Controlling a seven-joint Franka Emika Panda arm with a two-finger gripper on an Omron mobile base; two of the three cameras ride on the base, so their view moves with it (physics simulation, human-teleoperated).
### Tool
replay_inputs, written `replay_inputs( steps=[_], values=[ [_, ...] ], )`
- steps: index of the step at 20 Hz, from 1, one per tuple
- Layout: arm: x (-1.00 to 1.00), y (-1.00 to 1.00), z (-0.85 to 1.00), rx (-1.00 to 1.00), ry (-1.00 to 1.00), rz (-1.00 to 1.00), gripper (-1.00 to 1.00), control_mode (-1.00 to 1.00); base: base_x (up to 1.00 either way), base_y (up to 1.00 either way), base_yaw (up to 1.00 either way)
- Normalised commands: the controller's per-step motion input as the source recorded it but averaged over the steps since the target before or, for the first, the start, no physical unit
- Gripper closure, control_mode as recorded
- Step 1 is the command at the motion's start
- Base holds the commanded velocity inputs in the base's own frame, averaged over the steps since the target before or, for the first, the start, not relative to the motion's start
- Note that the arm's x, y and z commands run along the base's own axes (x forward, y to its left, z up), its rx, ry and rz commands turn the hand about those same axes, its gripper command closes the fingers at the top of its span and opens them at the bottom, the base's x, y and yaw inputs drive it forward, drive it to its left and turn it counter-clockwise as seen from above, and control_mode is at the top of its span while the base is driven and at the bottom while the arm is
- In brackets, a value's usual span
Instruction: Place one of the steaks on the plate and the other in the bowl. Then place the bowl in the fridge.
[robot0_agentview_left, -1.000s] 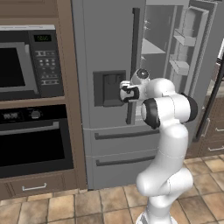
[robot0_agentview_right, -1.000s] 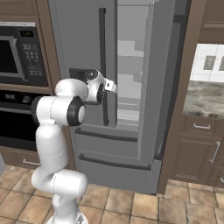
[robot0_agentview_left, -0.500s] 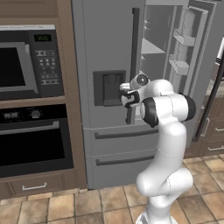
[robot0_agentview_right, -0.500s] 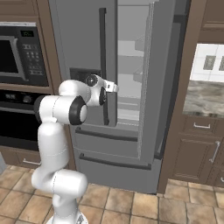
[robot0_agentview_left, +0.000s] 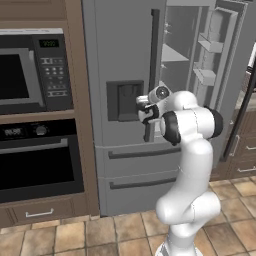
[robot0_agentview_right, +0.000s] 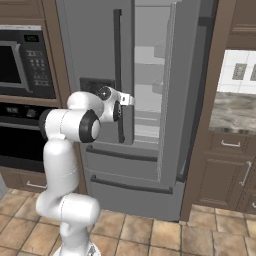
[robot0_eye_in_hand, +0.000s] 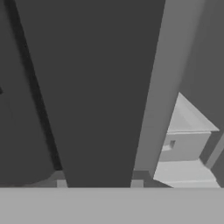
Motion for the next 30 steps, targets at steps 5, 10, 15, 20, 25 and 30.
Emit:
replay_inputs(
  steps=[5,10,15,20,25,30],
  values=[
    [-0.61,0.12,0.20,-0.02,0.00,-0.21,1.00,-1.00,0.00,0.00,0.00],
    [-1.00,0.11,0.17,0.00,0.00,-0.20,1.00,-1.00,0.00,0.00,0.00],
    [-0.95,0.78,0.01,-0.07,0.03,-0.38,1.00,-1.00,0.00,0.00,0.00],
    [-0.96,0.81,0.00,-0.06,0.07,-0.41,1.00,-1.00,0.00,0.00,0.00],
    [-0.88,0.65,0.12,-0.02,0.14,-0.37,1.00,-1.00,0.00,0.00,0.00],
    [-0.29,0.44,0.27,-0.02,0.27,-0.30,1.00,-1.00,0.00,0.00,0.00]
  ],
)
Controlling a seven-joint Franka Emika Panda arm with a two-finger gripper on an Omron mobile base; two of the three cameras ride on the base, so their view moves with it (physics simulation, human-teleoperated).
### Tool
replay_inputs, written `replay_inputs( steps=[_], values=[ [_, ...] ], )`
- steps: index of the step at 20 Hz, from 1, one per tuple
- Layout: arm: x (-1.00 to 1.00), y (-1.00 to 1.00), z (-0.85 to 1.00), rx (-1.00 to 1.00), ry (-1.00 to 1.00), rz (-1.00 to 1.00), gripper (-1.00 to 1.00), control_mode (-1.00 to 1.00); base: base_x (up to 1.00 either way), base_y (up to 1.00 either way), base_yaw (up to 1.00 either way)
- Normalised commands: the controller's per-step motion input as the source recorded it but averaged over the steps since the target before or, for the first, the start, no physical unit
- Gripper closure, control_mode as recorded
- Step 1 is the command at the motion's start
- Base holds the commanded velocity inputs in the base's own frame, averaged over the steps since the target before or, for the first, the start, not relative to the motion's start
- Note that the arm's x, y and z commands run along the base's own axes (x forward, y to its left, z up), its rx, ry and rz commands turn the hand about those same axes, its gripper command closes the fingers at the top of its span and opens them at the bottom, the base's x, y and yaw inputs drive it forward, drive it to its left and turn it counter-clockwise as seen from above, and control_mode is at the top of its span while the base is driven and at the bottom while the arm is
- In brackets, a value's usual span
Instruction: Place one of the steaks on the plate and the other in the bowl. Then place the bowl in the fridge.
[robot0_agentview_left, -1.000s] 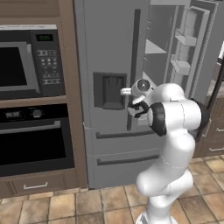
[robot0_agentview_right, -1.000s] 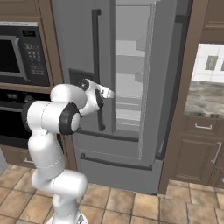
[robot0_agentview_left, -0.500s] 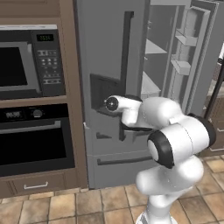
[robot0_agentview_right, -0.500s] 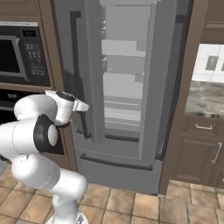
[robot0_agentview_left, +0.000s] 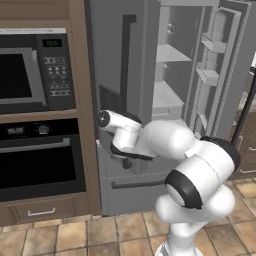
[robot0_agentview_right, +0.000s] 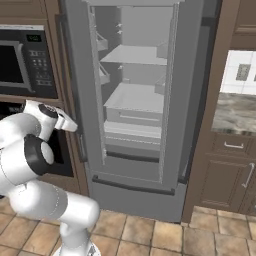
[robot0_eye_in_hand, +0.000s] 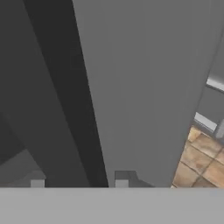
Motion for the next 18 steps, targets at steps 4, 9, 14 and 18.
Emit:
replay_inputs(
  steps=[4,9,14,18],
  values=[
    [-0.02,0.44,0.00,-0.05,0.01,-0.18,1.00,-1.00,0.00,0.00,0.00],
    [-0.14,0.40,0.00,-0.04,0.00,-0.17,-1.00,-1.00,0.00,0.00,0.00],
    [-0.06,0.12,0.10,-0.14,0.05,-0.17,-1.00,-1.00,0.00,0.00,0.00],
    [-0.27,0.08,0.57,-0.13,0.05,-0.04,-1.00,-1.00,0.00,0.00,0.00]
  ],
)
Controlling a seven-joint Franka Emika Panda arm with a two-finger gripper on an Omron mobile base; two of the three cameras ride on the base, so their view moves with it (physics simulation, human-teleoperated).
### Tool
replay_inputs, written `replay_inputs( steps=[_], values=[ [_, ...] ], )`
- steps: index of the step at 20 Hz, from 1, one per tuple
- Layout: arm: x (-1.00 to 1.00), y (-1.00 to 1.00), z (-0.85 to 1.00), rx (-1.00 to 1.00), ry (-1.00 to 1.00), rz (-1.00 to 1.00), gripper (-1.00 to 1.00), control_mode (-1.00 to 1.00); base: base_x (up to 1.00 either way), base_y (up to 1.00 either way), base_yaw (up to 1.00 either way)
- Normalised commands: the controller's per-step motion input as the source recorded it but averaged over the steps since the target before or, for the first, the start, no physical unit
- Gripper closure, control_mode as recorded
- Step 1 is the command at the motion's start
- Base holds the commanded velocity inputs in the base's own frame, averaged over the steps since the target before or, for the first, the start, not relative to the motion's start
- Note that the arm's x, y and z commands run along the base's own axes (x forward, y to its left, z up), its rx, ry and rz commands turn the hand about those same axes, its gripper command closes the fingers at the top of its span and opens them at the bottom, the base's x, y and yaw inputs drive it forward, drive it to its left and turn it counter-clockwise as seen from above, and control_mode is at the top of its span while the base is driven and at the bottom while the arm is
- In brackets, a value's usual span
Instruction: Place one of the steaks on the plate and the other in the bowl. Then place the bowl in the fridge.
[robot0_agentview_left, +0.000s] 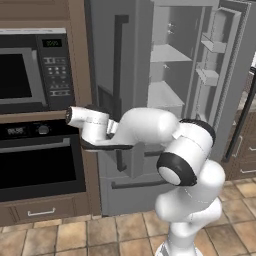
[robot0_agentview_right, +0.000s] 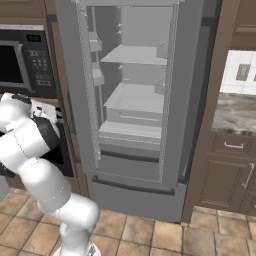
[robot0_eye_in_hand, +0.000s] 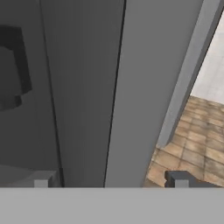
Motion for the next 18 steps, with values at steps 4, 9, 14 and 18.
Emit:
replay_inputs(
  steps=[4,9,14,18],
  values=[
    [-0.41,0.07,0.36,-0.01,0.05,0.00,-1.00,-1.00,0.00,0.00,0.00],
    [-0.62,0.03,0.29,0.00,0.03,0.00,-1.00,-1.00,0.00,0.00,0.00],
    [-1.00,-0.56,0.15,0.03,-0.08,-0.06,-1.00,-1.00,0.00,0.00,0.00],
    [-1.00,-0.98,0.12,0.44,-0.20,-0.01,-1.00,-1.00,0.00,0.00,0.00]
  ],
)
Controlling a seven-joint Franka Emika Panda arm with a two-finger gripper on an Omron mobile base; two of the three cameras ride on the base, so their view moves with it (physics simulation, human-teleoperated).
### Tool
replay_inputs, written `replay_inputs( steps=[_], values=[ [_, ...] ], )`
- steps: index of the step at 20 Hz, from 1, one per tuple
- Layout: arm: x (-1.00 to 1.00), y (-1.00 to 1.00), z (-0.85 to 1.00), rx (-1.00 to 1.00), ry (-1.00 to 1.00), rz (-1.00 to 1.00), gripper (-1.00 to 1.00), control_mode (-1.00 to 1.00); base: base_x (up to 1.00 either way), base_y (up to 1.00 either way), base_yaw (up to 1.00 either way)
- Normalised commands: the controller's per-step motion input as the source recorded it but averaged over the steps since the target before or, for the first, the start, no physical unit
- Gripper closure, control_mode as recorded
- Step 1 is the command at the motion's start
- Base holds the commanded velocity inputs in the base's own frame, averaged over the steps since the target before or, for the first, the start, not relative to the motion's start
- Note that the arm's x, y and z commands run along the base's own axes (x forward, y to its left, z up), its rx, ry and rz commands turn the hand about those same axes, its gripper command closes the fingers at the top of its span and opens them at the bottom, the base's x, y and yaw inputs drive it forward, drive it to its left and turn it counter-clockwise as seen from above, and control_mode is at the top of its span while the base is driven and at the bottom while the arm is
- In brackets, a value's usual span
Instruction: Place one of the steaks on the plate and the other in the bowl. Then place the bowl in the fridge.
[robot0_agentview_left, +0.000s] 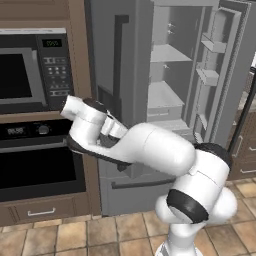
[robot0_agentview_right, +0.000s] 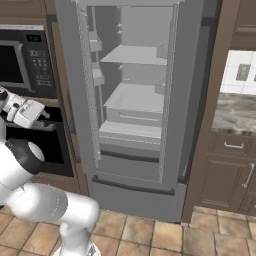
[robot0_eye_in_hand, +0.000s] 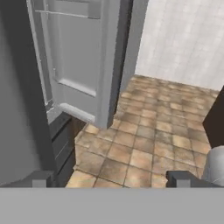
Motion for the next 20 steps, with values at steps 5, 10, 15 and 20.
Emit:
replay_inputs(
  steps=[5,10,15,20],
  values=[
    [-0.84,-1.00,0.27,0.77,-0.19,0.04,-1.00,-1.00,0.00,0.00,0.00],
    [-0.11,-1.00,0.05,0.76,-0.08,0.01,-1.00,-1.00,0.00,0.00,0.00],
    [0.30,-0.93,0.00,0.61,-0.18,0.00,-1.00,-1.00,0.00,0.00,0.00],
    [0.52,-0.78,-0.06,0.47,-0.03,0.00,-1.00,-1.00,0.00,0.00,0.00]
  ],
)
